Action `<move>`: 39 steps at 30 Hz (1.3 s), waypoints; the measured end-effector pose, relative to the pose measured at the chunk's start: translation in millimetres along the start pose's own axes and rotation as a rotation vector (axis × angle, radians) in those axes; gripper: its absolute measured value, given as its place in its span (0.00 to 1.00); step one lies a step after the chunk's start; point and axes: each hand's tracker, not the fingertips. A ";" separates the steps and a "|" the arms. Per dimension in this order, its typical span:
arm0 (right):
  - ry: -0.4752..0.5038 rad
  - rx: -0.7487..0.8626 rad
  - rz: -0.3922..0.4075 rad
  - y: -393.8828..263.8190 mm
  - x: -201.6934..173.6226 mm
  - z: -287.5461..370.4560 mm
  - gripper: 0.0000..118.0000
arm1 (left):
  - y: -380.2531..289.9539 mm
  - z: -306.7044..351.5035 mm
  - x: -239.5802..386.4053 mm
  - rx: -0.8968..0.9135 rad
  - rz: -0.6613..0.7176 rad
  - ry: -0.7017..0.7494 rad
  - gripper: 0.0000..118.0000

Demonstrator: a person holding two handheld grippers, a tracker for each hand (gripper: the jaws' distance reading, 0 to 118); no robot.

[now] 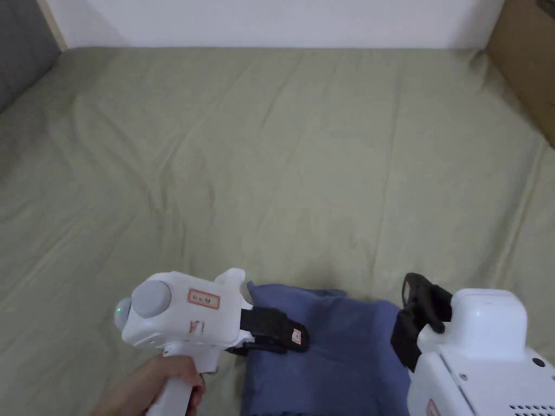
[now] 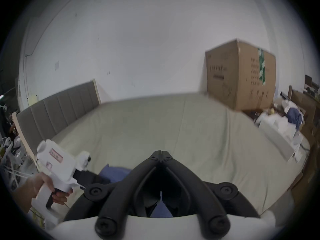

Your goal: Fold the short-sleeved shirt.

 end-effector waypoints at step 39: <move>0.008 0.043 0.078 53.7 -102.8 11.6 0.00 | 50.0 317.3 -104.4 0.294 -0.151 1.171 0.44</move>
